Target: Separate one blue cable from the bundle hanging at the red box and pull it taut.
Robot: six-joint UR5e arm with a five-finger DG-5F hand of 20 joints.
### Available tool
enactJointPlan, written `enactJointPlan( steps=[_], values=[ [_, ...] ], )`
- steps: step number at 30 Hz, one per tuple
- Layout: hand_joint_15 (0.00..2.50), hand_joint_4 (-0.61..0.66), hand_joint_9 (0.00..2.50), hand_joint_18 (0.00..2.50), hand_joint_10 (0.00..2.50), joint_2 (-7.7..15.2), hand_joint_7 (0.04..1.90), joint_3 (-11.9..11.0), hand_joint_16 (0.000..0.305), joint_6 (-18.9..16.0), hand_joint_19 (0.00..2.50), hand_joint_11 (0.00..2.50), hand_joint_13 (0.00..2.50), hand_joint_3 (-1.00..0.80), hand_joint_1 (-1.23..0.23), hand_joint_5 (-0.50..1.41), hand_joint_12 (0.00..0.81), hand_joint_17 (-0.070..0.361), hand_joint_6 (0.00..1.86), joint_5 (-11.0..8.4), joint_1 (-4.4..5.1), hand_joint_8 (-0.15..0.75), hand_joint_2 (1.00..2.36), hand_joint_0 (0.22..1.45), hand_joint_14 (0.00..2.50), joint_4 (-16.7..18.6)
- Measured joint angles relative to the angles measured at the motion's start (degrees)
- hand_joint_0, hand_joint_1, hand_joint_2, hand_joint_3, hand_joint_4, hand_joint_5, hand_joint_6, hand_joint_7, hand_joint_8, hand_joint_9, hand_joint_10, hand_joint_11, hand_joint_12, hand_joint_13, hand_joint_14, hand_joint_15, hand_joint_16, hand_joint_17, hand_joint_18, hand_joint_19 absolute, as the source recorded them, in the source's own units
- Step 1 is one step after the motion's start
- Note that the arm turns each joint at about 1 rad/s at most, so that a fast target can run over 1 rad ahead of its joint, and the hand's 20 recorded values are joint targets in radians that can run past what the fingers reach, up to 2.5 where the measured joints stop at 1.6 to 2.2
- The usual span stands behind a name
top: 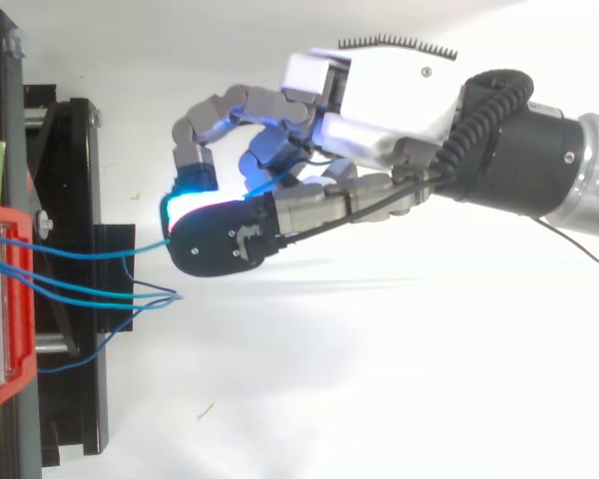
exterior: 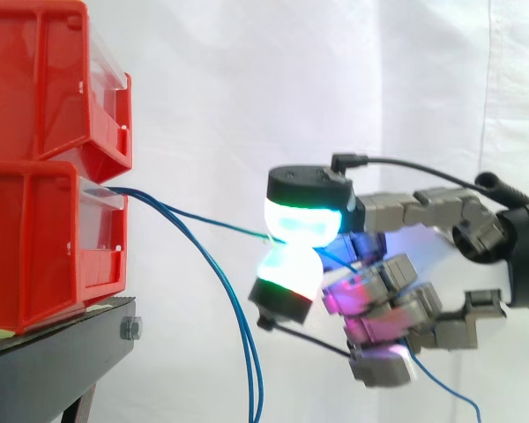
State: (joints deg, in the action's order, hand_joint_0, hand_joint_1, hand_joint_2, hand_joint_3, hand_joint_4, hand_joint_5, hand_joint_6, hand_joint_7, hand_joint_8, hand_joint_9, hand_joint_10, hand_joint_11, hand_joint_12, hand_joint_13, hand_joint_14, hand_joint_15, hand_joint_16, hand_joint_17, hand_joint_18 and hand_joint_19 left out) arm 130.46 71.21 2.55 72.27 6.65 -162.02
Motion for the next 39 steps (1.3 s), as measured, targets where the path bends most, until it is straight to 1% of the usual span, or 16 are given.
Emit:
enactJointPlan(
  steps=[5,10,14,17,21,28,39],
  values=[
    [1.51,0.07,0.93,1.13,1.37,-0.03,1.29,2.7,0.046,-0.87,1.14,1.79,1.1,0.28,-0.71,-0.22,0.342,0.103,0.92,-0.57,0.63,0.311,1.21,0.84,1.96,3.71],
    [1.5,0.08,0.93,1.13,1.37,-0.03,1.29,3.92,0.045,-1.52,1.14,1.79,1.1,0.28,-0.71,-0.22,0.343,0.102,0.92,-1.18,1.25,0.315,1.21,0.84,1.98,5.13],
    [1.52,0.09,0.93,1.13,1.39,-0.03,1.29,4.08,0.045,-1.34,1.14,1.77,1.1,0.28,-0.7,-0.22,0.344,0.102,0.92,-1.21,1.59,0.308,1.21,0.84,1.97,5.38],
    [1.51,0.09,0.93,1.13,1.4,-0.03,1.29,4.09,0.046,-0.98,1.14,1.76,1.1,0.28,-0.7,-0.22,0.343,0.102,0.92,-1.12,1.67,0.315,1.21,0.84,1.97,5.49],
    [1.52,0.09,0.92,1.13,1.4,-0.03,1.29,4.1,0.045,-0.31,1.14,1.8,1.1,0.28,-0.7,-0.22,0.344,0.102,0.92,-1.08,1.7,0.316,1.21,0.83,1.97,5.56],
    [1.51,0.09,0.92,1.13,1.41,-0.03,1.28,4.11,0.046,0.32,1.14,1.77,1.1,0.27,-0.7,-0.22,0.344,0.102,0.92,-1.1,1.7,0.315,1.21,0.83,1.98,5.48],
    [1.5,0.09,0.92,1.13,1.42,-0.03,1.29,4.11,0.046,0.44,1.13,1.78,1.09,0.27,-0.71,-0.22,0.342,0.104,0.92,-1.12,1.71,0.313,1.21,0.84,1.98,5.44]
  ],
)
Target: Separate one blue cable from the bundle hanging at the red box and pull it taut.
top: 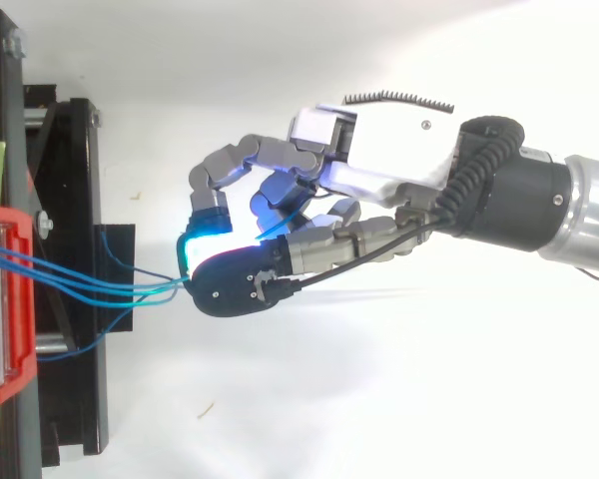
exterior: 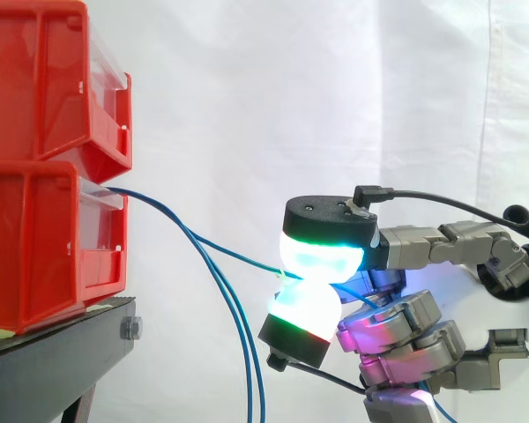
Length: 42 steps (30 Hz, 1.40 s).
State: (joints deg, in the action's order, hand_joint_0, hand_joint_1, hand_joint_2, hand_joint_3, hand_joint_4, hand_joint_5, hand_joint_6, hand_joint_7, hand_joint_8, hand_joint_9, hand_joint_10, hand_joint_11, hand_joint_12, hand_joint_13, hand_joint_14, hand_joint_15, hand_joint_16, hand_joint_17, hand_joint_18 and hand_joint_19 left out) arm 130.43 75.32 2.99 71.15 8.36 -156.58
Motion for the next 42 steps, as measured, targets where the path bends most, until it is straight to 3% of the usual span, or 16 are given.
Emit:
enactJointPlan(
  steps=[42],
  values=[
    [1.48,0.09,0.86,1.08,1.62,0.0,1.27,0.0,0.045,0.0,1.15,1.73,1.05,0.26,-0.7,-0.22,0.332,0.101,0.92,-0.04,0.0,0.306,1.18,0.84,2.04,-0.04]
  ],
)
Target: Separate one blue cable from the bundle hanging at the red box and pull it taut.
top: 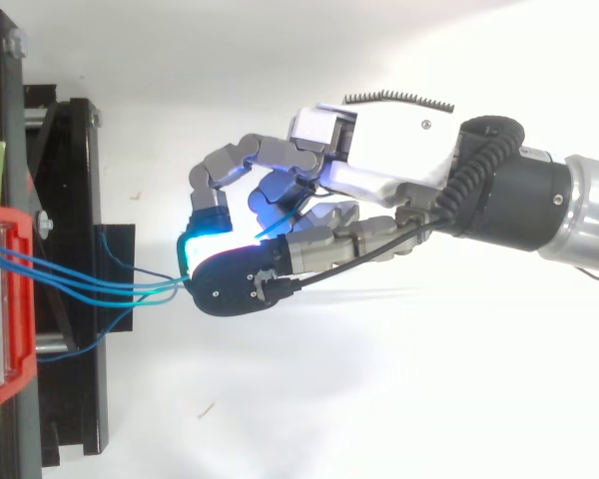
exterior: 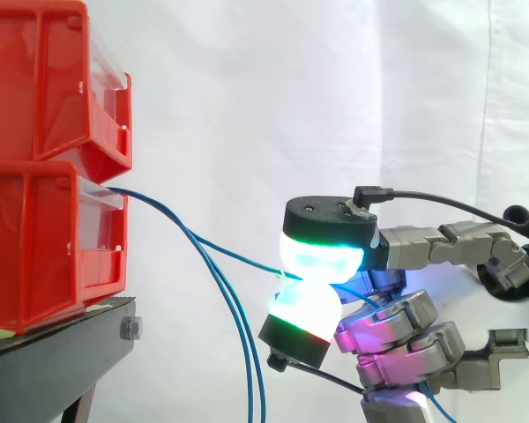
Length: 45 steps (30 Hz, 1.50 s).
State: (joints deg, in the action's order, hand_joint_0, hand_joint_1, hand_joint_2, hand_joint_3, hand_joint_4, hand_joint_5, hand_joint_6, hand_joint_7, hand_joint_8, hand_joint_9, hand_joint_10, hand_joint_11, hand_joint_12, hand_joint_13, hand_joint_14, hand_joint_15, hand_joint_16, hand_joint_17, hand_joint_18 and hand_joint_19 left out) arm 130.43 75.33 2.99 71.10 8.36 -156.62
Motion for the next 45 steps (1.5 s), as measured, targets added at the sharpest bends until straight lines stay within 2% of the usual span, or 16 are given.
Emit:
enactJointPlan(
  steps=[45],
  values=[
    [1.45,0.1,0.86,1.09,1.62,0.0,1.29,0.0,0.045,0.0,1.15,1.73,1.04,0.24,-0.71,-0.21,0.341,0.101,0.91,0.01,0.0,0.317,1.15,0.85,2.08,0.0]
  ],
)
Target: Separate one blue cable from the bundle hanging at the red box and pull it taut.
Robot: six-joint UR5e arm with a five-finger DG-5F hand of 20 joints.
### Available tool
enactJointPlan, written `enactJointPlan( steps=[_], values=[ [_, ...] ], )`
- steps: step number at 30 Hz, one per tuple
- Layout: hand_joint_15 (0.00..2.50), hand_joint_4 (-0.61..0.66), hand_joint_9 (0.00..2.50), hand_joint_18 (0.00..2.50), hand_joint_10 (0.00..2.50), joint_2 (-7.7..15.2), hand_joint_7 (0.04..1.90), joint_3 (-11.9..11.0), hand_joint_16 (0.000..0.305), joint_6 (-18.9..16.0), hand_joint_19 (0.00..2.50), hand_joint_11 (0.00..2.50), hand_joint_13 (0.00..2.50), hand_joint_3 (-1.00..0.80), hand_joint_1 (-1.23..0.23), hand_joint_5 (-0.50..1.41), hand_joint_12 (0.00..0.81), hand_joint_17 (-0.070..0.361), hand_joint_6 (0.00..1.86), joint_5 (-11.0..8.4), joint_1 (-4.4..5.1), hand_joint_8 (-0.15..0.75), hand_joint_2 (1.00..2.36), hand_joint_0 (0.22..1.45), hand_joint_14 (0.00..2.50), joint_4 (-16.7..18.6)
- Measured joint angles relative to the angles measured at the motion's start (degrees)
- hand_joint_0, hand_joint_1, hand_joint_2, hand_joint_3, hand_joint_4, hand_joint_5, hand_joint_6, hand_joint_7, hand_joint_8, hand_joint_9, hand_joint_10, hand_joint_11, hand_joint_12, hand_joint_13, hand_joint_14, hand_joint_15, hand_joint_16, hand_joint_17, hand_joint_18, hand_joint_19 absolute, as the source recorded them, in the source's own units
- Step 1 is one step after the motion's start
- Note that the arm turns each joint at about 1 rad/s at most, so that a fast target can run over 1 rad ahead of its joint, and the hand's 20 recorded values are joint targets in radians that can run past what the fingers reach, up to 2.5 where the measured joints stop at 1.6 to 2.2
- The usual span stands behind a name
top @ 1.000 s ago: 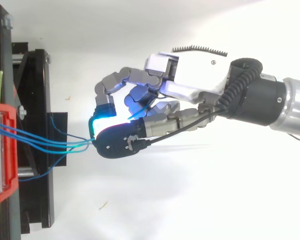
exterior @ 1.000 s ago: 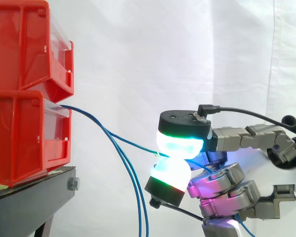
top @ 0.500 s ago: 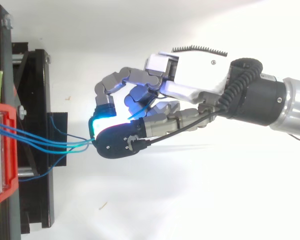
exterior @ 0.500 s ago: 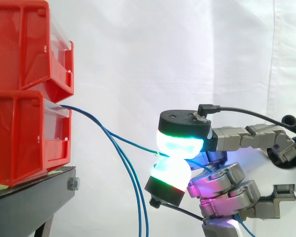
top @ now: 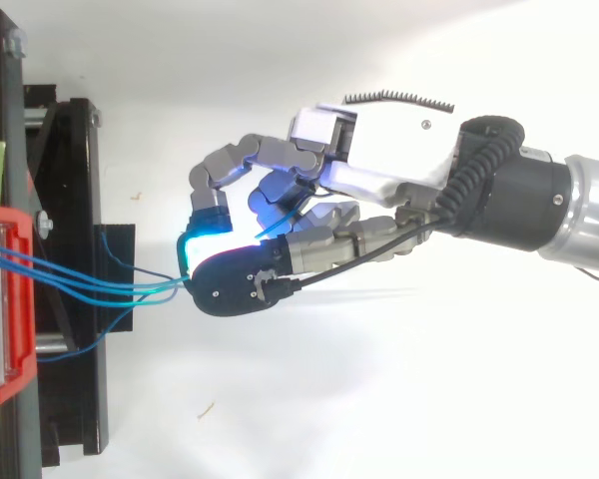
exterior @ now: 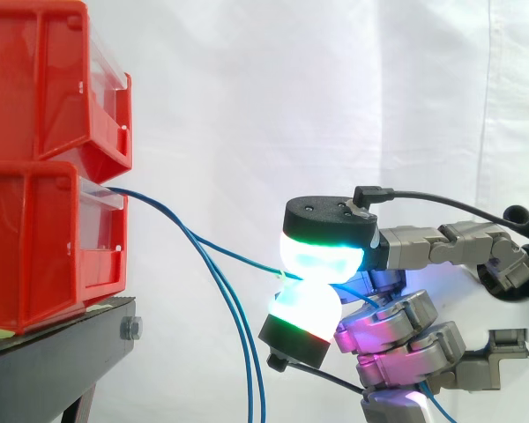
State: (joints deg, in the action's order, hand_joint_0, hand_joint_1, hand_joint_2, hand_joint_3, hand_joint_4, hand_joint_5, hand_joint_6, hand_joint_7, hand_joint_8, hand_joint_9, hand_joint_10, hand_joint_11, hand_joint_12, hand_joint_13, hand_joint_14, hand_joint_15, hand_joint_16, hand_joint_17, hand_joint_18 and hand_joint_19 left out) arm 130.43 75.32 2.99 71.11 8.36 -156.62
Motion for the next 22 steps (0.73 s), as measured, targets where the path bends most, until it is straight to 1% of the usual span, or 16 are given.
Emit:
enactJointPlan(
  steps=[3,13,22],
  values=[
    [1.49,0.11,0.86,1.09,1.62,0.0,1.29,0.0,0.044,0.0,1.15,1.74,1.04,0.23,-0.71,-0.21,0.342,0.1,0.91,0.0,0.0,0.316,1.15,0.84,2.07,0.0],
    [1.47,0.11,0.86,1.09,1.62,0.0,1.29,0.0,0.044,0.0,1.15,1.74,1.05,0.22,-0.71,-0.21,0.342,0.099,0.91,-0.01,0.0,0.319,1.15,0.84,2.08,0.01],
    [1.46,0.12,0.86,1.09,1.62,0.0,1.29,0.0,0.044,0.0,1.15,1.73,1.04,0.23,-0.71,-0.21,0.341,0.1,0.91,-0.01,0.01,0.316,1.11,0.86,2.08,0.0]
  ],
)
